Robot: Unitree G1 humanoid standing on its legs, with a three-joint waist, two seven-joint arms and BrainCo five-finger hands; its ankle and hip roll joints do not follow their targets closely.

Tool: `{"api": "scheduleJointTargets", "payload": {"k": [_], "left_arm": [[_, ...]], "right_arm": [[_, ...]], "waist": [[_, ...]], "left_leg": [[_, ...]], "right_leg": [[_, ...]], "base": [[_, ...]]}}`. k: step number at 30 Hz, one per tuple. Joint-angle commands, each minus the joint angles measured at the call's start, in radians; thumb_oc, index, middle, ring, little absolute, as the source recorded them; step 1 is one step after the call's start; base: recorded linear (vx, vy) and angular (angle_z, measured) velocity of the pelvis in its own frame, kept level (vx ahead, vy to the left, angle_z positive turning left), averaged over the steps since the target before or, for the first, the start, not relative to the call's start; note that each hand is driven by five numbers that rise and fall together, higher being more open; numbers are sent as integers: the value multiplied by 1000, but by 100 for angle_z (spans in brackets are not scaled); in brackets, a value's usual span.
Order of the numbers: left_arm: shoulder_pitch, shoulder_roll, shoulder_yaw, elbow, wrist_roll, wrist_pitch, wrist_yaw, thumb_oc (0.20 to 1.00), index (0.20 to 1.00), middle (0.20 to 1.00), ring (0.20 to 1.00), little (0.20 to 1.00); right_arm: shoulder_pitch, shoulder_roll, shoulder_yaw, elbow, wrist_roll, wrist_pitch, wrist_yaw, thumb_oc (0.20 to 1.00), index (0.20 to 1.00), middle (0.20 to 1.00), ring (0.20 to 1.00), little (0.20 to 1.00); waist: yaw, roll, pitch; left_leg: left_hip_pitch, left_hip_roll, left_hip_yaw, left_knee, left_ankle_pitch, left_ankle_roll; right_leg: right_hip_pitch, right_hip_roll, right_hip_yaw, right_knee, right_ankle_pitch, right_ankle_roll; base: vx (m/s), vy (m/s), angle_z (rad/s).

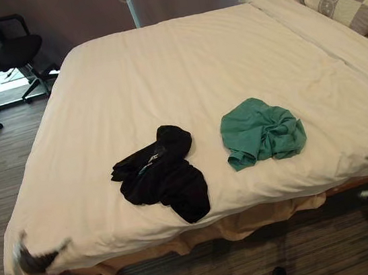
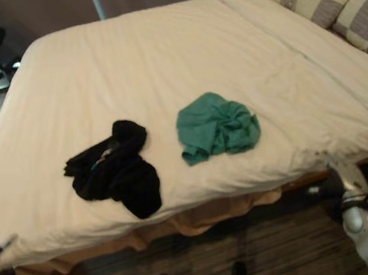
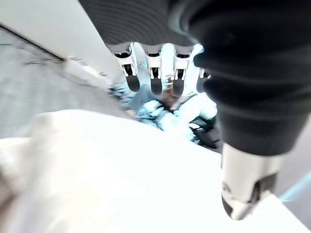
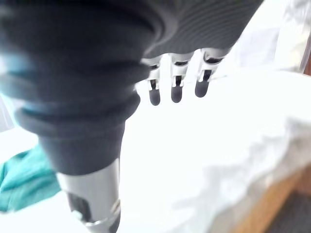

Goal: Tidy up the quilt and then pick up the clothes from the bed and put them into the laundry hamper.

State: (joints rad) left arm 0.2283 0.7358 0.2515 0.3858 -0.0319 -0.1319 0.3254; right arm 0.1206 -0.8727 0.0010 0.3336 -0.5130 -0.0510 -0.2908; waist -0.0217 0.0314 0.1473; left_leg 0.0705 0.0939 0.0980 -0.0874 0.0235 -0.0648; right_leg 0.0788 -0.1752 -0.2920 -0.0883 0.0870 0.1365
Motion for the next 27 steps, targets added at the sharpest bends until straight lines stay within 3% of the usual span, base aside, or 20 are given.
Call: {"api": "scheduleJointTargets", "payload": {"k": [1,4,10,14,16,22,23,24,25,27], "left_arm": [[-104,96,10,-64,162,-85,10,1000,1000,1000,1000,1000],[-179,165,-62,-185,282,-74,-3,1000,1000,1000,1000,1000],[-492,186,-281,-192,412,-3,-11,1000,1000,1000,1000,1000],[-697,193,-383,-69,512,75,25,1000,1000,1000,1000,1000],[-791,181,-425,64,586,165,17,1000,1000,1000,1000,1000],[-848,153,-480,261,683,245,-55,1000,1000,1000,1000,1000],[-785,132,-466,238,682,234,-83,555,555,555,555,555],[-779,132,-458,235,683,234,-84,504,504,504,504,504],[-724,114,-430,208,668,225,-90,200,200,200,200,200],[-656,85,-411,161,649,197,-84,200,200,200,200,200]], "right_arm": [[-129,-21,68,-33,-61,-53,-26,1000,1000,1000,1000,1000],[-237,-67,124,-107,-71,-55,-26,1000,1000,1000,1000,1000],[-544,-73,262,-231,-50,-52,-31,1000,1000,1000,1000,1000],[-690,-61,312,-261,-38,-47,-50,1000,1000,1000,1000,1000],[-728,-60,313,-299,-44,-47,-59,1000,1000,1000,1000,1000],[-770,-84,292,-336,-39,-41,-56,1000,1000,1000,1000,1000],[-839,-106,314,-316,-41,-33,-56,1000,1000,1000,1000,1000],[-848,-106,323,-313,-41,-33,-57,1000,1000,1000,1000,1000],[-881,-119,340,-307,-49,-28,-53,1000,1000,1000,1000,1000],[-968,-148,389,-303,-60,-24,-40,1000,1000,1000,1000,1000]], "waist": [[6,-52,22],[1,-50,52],[-10,-46,165],[-15,-55,225],[-29,-65,271],[-31,-74,324],[-13,-76,338],[-17,-76,338],[-10,-74,343],[0,-74,351]], "left_leg": [[1,44,3,16,-45,-49],[-26,43,-2,22,-39,-52],[-140,53,5,63,-20,-53],[-227,69,18,108,-8,-62],[-284,83,24,146,-3,-70],[-353,97,23,193,-11,-81],[-364,100,25,197,-8,-86],[-367,98,26,196,-3,-85],[-369,100,26,196,-1,-88],[-371,100,23,191,2,-92]], "right_leg": [[-14,-85,-10,6,-61,74],[-44,-89,-1,10,-55,76],[-182,-99,37,60,-39,72],[-275,-104,58,97,-29,68],[-329,-113,62,117,-22,69],[-393,-124,56,158,-29,71],[-402,-127,55,165,-29,69],[-406,-128,57,164,-24,67],[-410,-129,58,167,-25,65],[-418,-127,61,173,-26,61]], "base": [[-40,-8,0],[-111,0,-2],[-210,-1,-14],[-167,-19,-11],[-172,-33,-16],[-76,-38,-4],[-40,-39,-3],[-37,-34,-8],[10,-55,-6],[13,-63,-3]]}}
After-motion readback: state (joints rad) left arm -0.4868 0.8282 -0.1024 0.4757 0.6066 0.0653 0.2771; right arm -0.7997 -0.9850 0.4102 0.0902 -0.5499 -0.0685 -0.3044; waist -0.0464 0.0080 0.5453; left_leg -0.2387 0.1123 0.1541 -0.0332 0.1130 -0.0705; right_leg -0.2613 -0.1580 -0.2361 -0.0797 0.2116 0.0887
